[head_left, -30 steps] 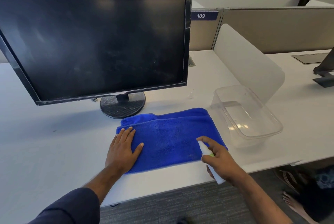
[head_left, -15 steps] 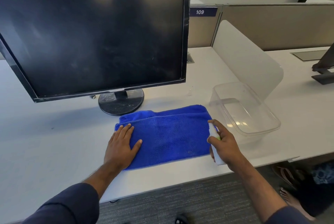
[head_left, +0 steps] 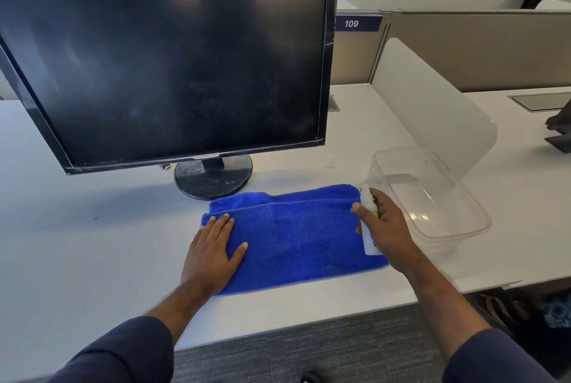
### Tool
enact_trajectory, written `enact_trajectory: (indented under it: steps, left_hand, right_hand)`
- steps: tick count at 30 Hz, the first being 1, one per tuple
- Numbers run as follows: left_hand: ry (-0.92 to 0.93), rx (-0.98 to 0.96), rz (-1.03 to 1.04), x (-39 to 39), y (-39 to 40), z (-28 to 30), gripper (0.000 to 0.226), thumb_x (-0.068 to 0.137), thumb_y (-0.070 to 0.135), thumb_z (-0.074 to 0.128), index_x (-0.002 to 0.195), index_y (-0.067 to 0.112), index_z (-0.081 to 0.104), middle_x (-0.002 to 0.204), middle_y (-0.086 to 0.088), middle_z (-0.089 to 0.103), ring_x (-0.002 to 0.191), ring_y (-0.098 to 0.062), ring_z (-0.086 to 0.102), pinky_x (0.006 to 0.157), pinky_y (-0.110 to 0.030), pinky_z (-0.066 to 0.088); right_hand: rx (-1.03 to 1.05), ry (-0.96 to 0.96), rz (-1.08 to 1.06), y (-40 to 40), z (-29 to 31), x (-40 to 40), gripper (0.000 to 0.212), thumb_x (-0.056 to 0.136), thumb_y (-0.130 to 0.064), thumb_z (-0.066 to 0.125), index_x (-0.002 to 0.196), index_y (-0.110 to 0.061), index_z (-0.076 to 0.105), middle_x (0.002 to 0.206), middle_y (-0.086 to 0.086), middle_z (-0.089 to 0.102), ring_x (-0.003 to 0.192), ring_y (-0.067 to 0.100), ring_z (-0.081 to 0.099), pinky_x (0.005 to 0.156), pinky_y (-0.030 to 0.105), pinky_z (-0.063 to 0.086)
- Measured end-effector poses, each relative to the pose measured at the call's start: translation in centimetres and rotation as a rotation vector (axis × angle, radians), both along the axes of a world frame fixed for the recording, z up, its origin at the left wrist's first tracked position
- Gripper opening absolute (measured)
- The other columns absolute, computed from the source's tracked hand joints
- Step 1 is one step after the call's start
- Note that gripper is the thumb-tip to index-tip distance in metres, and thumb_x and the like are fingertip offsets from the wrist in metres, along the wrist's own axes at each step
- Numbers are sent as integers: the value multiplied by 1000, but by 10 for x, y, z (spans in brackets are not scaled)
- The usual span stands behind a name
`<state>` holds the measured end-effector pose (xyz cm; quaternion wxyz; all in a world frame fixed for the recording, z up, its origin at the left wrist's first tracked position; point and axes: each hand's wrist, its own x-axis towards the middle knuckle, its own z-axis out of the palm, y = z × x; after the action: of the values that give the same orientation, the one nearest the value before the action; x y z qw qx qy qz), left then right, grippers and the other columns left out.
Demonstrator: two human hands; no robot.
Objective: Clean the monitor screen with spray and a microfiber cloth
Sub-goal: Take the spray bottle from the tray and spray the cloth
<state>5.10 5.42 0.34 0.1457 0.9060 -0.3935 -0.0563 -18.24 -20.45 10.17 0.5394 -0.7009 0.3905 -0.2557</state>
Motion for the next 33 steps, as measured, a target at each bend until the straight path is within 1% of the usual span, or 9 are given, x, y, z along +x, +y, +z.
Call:
enact_trajectory:
  steps: [5,9,11,13,15,18,21,29,33]
  left_hand:
    - [9,-3,5,0,0,1,81,91,75,18,156,27,25,164,6,24,152,-18,16,122,-38,14]
    - [-1,9,3,-1,-1,2,82,91,75,15,157,27,24,164,7,22,153,-17,13,122,-36,11]
    - [-5,10,3,-1,-1,3,83,90,75,14,157,27,23,164,7,21,153,-16,12,123,-36,10]
    - [-9,17,3,-1,-1,3,83,90,75,13,157,27,22,165,8,19,153,-15,11,123,-35,9]
    - [-15,22,4,-1,-1,3,83,90,74,12,158,27,21,165,8,17,153,-15,9,123,-34,7]
    - [-13,23,5,-1,-1,2,83,90,74,11,158,28,18,165,9,15,153,-14,8,123,-33,5]
    - [-9,22,10,-1,-1,2,83,90,75,10,158,29,17,165,10,14,153,-13,7,122,-32,3]
    - [-19,31,21,-1,-1,0,80,92,75,12,158,31,16,165,12,13,153,-10,6,121,-29,0]
    - [-14,29,25,-1,0,1,79,92,74,14,158,31,17,165,12,15,153,-11,8,122,-30,2]
  right_hand:
    - [-109,-115,-27,-14,14,27,15,90,-34,69,105,-34,63,86,-7,65,76,12,62,71,30,57]
    - [-231,-141,-107,-27,21,51,20,91,-35,68,108,-26,64,90,-4,64,82,16,62,74,25,56]
    - [-270,-148,-103,-36,25,62,12,92,-35,67,103,-32,63,89,-9,64,83,12,62,74,22,54]
    - [-292,-158,-75,-46,30,72,8,91,-31,69,95,-36,63,85,-16,64,78,6,59,74,25,53]
    - [-309,-138,-75,-59,35,82,16,89,-29,72,103,-31,67,86,-18,63,78,8,59,75,28,54]
    - [-326,-78,-119,-80,41,97,38,84,-28,77,119,-15,67,98,1,66,84,21,61,79,34,57]
    - [-347,-48,-131,-101,43,109,37,82,-26,79,114,-11,68,93,6,65,81,26,60,79,38,56]
    - [-459,290,-138,-145,21,130,35,78,-25,82,97,-2,64,99,17,68,81,27,58,72,34,45]
    - [-515,523,-112,-156,16,139,53,80,-37,79,119,-6,62,115,12,67,104,31,61,92,42,40]
